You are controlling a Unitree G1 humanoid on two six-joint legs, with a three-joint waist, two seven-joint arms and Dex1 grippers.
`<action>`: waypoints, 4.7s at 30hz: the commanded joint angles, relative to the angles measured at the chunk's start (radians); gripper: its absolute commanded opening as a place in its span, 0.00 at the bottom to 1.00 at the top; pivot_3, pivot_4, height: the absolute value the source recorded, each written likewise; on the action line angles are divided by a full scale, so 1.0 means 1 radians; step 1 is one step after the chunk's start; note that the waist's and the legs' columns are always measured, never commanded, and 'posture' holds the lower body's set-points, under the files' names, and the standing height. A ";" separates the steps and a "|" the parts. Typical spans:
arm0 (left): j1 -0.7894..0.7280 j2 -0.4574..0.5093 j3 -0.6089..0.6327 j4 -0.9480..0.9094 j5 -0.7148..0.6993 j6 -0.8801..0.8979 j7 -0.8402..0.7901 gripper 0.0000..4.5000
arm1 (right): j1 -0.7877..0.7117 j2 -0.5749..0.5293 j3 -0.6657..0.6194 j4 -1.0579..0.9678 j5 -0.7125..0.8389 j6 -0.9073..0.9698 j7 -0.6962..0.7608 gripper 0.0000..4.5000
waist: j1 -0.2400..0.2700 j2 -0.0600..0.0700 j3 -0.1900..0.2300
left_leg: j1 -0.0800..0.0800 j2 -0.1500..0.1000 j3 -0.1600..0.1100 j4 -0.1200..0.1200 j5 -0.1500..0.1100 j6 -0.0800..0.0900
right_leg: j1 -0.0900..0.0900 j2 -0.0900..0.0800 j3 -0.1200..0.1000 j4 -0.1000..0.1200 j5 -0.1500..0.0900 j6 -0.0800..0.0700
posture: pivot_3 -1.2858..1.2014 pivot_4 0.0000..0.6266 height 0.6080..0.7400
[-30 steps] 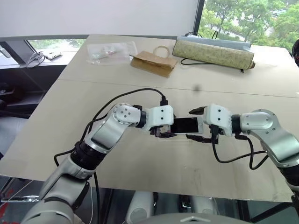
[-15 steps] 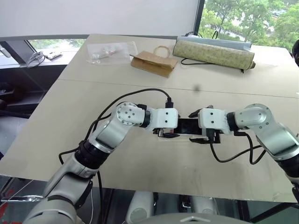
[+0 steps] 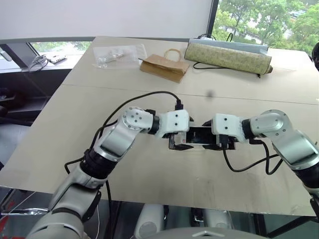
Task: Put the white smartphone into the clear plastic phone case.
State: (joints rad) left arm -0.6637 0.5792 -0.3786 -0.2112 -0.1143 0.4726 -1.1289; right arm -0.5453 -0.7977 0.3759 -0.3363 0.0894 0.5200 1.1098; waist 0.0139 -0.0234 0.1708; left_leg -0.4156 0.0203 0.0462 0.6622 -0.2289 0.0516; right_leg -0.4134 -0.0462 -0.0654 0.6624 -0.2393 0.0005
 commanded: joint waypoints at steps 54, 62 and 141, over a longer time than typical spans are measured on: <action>0.615 0.167 0.376 -0.146 -0.215 -0.122 0.143 1.00 | -0.198 0.148 0.201 0.225 -0.140 0.079 0.211 0.68 | -0.003 0.001 0.000 | 0.002 0.001 0.000 -0.003 0.000 0.000 | -0.001 -0.004 -0.001 -0.001 0.000 -0.001 | 0.52 0.24 1.00; 0.629 0.168 0.379 -0.160 -0.219 -0.115 0.149 1.00 | -0.225 0.153 0.201 0.229 -0.137 0.116 0.221 0.99 | -0.002 0.001 0.001 | 0.001 0.001 0.000 -0.003 0.000 0.000 | -0.002 -0.004 -0.001 -0.001 0.000 -0.001 | 0.52 0.24 1.00; 0.378 0.056 0.186 0.157 -0.085 -0.243 0.062 0.01 | 0.074 -0.029 -0.022 -0.224 0.095 0.455 -0.217 0.00 | 0.000 0.001 0.000 | 0.001 0.000 0.001 -0.008 0.000 0.000 | -0.002 -0.005 -0.002 -0.002 0.000 0.000 | 0.52 0.24 1.00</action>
State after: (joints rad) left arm -0.2785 0.6378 -0.1930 -0.0469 -0.1969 0.2403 -1.0600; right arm -0.4535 -0.8308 0.3491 -0.5256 0.1719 0.9924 0.8898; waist 0.0140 -0.0229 0.1712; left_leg -0.4148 0.0200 0.0472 0.6540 -0.2292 0.0517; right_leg -0.4157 -0.0515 -0.0673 0.6602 -0.2392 0.0002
